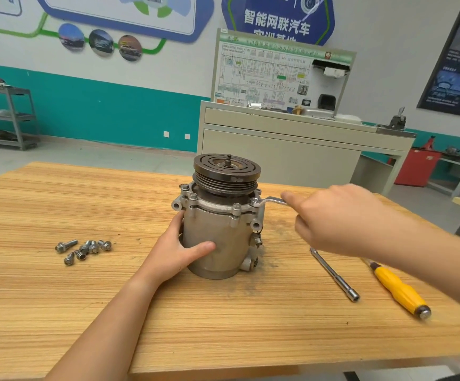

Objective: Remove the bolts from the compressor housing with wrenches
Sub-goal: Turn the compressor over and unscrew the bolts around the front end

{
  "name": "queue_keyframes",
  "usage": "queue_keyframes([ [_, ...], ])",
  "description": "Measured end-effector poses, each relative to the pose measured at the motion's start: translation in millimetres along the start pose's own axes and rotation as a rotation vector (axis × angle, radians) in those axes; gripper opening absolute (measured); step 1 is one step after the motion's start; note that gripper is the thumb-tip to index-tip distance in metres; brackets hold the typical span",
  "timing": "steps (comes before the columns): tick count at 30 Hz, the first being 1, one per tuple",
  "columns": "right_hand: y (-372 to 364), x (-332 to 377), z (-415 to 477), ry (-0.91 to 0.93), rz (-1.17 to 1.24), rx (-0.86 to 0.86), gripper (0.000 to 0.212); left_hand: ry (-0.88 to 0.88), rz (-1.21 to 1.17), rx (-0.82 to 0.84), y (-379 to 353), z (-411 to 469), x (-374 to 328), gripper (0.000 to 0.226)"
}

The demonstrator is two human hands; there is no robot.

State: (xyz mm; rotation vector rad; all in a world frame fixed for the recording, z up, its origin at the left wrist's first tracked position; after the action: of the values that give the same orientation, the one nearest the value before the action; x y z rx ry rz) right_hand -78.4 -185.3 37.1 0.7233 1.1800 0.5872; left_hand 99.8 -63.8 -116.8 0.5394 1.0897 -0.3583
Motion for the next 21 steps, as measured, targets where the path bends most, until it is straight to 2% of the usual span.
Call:
queue_keyframes([
  [6,-16,-29,38,0.064,-0.051,-0.079,0.066,0.000,-0.011,-0.004,1,0,-1,0.107],
  [11,-38,-15,79,0.036,-0.047,-0.093,0.035,0.004,-0.015,-0.001,1,1,1,0.107],
  [15,-54,1,89,0.025,0.054,-0.222,0.028,0.009,-0.017,0.005,1,1,2,0.109],
  [18,-54,-5,82,-0.047,0.177,-0.279,0.027,0.021,-0.023,0.009,0,-1,2,0.111],
  [21,-43,-33,55,-0.279,0.580,-0.417,0.026,0.017,-0.025,0.012,1,-1,0,0.110],
])
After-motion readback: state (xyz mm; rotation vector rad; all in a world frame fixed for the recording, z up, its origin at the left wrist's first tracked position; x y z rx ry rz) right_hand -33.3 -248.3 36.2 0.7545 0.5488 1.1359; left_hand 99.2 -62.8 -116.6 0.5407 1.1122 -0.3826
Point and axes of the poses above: each hand's wrist, its own z-axis towards the middle knuckle, its own y-axis out of the back of the hand, x = y × z, the point moved 6 cm from there along z, towards the middle knuckle, and after that the axes turned 3 degrees about -y, right-handed, at the moved point
